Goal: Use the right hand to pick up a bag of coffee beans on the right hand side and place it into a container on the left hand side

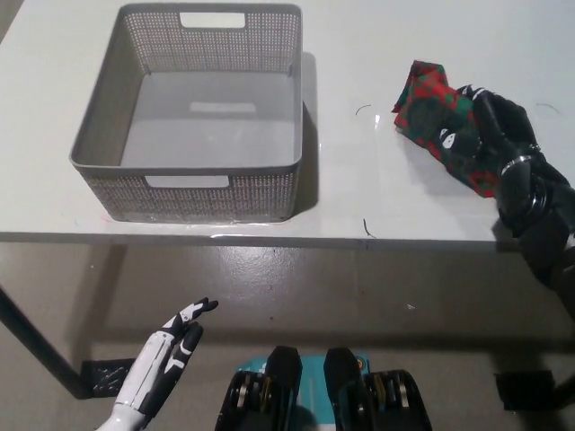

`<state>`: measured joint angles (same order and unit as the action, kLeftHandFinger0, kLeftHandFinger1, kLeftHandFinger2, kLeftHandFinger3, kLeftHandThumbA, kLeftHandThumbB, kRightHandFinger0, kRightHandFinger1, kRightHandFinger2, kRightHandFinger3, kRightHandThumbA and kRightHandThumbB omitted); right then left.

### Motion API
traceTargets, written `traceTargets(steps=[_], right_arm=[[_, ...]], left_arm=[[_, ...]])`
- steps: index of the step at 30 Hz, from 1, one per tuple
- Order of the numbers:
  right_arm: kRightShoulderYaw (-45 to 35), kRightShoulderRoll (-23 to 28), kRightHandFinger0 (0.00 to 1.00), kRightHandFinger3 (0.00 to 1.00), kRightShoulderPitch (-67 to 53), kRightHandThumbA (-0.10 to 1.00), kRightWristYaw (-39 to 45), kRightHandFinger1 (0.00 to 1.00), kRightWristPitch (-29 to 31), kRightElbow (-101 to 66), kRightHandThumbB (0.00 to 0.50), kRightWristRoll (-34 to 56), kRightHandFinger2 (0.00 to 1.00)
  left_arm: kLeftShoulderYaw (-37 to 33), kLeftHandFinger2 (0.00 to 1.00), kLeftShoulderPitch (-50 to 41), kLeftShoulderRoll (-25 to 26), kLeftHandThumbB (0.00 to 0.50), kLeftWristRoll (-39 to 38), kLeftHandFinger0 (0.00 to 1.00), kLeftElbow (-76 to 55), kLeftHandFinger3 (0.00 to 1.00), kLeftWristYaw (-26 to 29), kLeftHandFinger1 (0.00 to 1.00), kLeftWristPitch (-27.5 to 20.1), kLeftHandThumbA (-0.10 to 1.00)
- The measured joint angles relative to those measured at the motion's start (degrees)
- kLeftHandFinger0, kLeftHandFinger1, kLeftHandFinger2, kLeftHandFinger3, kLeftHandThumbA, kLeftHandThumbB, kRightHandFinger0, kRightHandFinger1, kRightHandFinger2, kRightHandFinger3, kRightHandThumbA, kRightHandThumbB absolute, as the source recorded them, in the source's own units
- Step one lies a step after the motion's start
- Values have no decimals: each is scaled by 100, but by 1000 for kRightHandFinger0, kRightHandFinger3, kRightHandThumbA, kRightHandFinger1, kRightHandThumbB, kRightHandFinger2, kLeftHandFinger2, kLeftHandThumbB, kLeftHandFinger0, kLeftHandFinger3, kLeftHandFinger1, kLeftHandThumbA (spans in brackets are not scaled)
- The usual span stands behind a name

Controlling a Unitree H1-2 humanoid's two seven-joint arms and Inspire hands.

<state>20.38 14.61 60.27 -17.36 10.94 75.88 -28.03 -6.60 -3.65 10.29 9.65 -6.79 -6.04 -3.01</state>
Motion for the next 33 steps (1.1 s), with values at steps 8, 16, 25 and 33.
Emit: traceTargets(steps=[8, 16, 25, 33], right_arm=[[-258, 38, 3, 1000, 48, -100, -237, 524, 120, -158, 139, 44, 884], [-597, 130, 6, 1000, 283, -100, -160, 565, 78, -1501, 126, 99, 912], [-759, 6, 0, 889, 965, -100, 147, 346, -309, -2901, 173, 121, 768], [-678, -763, 0, 804, 1692, -100, 314, 244, -478, -3151, 204, 96, 705]], left_arm=[[5, 1000, 28, 20, 248, 18, 1000, 0, 1000, -8, 1000, 6, 1000], [5, 1000, 28, 36, 261, 37, 1000, 0, 1000, -9, 1000, 8, 1000], [0, 1000, 25, 36, 270, 60, 1000, 6, 1000, -9, 1000, 7, 1000], [-13, 1000, 22, 37, 280, 81, 1000, 7, 1000, -9, 1000, 9, 1000]])
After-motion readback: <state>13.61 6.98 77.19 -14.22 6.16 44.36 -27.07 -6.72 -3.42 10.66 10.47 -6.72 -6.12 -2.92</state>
